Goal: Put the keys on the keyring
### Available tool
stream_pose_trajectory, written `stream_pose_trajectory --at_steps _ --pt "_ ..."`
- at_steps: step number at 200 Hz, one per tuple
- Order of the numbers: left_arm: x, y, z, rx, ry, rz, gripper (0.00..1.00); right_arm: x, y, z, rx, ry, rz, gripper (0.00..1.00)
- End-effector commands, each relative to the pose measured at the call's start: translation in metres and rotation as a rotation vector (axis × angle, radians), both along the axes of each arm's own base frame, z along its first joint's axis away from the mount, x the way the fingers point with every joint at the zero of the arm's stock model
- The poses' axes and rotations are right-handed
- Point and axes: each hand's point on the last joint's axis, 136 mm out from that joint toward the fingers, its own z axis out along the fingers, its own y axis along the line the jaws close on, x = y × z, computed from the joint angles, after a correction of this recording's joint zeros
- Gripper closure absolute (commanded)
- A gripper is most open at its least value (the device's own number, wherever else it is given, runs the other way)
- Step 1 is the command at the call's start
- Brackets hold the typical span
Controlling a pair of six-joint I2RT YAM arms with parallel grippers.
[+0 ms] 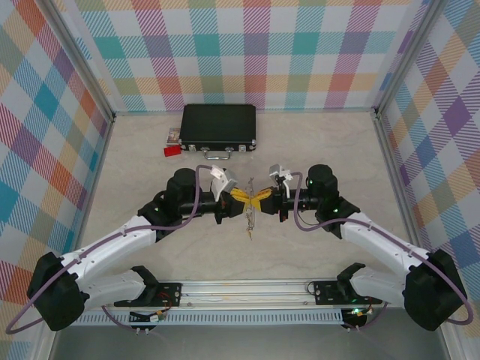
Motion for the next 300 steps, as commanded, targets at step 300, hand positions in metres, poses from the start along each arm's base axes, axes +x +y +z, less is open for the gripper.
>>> stream_pose_trajectory --at_steps 300 --pt "-0.008 -0.006 0.038 -0.173 -0.035 -0.065 1.00 -0.010 -0.011 0.030 0.052 -0.100 -0.039 0.99"
